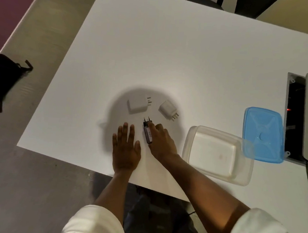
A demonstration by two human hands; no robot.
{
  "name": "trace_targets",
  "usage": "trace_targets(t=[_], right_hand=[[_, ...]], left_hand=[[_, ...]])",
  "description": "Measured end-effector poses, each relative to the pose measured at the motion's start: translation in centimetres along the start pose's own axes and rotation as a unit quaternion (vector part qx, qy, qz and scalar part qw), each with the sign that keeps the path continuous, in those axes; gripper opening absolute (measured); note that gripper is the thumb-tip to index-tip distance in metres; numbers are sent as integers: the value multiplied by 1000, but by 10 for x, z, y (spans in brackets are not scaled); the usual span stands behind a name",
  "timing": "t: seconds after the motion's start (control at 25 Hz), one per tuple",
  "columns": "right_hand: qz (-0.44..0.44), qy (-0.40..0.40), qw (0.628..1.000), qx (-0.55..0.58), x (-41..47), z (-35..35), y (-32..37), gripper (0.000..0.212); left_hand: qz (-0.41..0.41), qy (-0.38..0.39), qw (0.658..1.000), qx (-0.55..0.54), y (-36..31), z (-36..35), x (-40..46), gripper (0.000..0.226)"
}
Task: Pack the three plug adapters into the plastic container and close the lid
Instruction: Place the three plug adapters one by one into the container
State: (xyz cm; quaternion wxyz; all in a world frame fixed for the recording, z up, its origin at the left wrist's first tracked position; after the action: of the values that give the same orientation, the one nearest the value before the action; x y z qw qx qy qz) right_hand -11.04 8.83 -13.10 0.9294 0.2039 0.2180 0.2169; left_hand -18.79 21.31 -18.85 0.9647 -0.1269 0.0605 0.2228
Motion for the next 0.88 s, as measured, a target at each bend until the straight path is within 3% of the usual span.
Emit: trace_targets(t=[0.32, 0.56, 0.88], right_hand=[[11, -21, 999, 35, -20, 22, 3, 68], [32, -105, 991, 82, -71, 76, 3, 73], [-92, -133, 985, 58, -144, 111, -58, 74]], left_hand=[[12, 6, 1000, -16, 0, 1, 1, 64], [10, 6, 1000, -11, -1, 2, 1, 64], [6, 5, 1000, -8, -1, 1, 2, 64]])
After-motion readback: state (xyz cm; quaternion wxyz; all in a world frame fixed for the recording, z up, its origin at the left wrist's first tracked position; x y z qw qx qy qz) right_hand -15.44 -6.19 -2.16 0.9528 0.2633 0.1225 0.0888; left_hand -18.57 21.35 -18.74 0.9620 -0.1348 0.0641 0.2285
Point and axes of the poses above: each hand's wrist, its own x-axis towards the middle knuckle, its own z-axis out of the back of the hand, y = z × x, the point moved 4 cm from there along x, towards the middle knuckle, and after that the axes turned 6 degrees about z, right-handed, at the moved point
